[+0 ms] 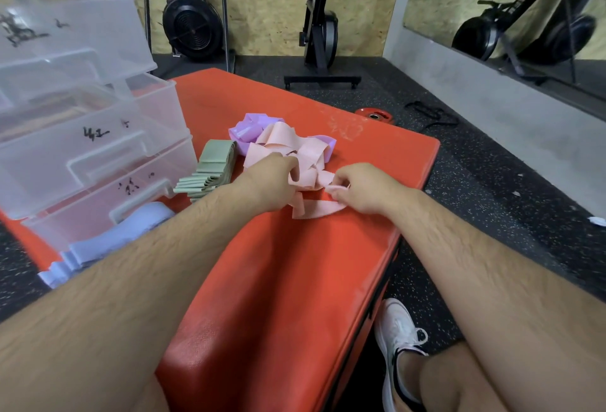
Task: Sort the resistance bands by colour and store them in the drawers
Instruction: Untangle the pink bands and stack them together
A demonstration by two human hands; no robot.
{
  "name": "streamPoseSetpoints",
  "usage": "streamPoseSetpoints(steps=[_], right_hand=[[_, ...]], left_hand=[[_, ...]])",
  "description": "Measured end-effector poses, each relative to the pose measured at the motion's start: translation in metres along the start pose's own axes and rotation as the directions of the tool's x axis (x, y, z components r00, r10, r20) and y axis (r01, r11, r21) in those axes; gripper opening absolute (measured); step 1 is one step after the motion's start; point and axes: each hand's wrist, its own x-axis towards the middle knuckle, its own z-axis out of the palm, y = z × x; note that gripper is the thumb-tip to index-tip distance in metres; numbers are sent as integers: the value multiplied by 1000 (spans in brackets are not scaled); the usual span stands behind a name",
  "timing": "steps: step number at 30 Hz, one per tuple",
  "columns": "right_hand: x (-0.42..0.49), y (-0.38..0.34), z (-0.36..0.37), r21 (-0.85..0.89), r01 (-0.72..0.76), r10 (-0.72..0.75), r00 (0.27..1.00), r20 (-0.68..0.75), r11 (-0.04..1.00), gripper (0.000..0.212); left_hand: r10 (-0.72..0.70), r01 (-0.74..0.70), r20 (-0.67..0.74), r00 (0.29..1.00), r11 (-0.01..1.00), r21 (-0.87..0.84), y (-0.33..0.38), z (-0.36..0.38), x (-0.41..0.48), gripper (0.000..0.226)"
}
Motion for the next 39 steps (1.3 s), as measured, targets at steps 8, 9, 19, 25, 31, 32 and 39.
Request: streamPoseSetpoints(steps=[8,9,19,25,31,32,39], right_hand=[[-15,-10,-61,408,77,157,845,-511,910,31],[-19,-15,-66,446,101,160,845,-510,889,35],[-48,-75,-103,582,310,152,778,-610,752,37],[-38,-81,-110,651,189,311,759,-572,735,41],[-27,-64,-76,407,-10,251,802,-543,913,42],[-28,-66,-76,391,51,195,803,-564,919,32],[-42,-87,-73,549,338,-156,923,-352,764,11]], left_hand=[[-76,76,-31,997,997,-1,-1,-15,-1,32],[-79,76,-53,995,996,-50,0,-17,-2,32],[108,-122,-68,992,643,-756,31,-54,-27,46],[47,-143,-153,987,689,-711,25,-50,-32,22],[-63,-147,-259,964,686,-712,11,-70,-38,16],[-73,-144,-275,959,709,-690,9,-73,-37,14],[-93,-160,-318,943,713,-683,-1,-75,-43,11]])
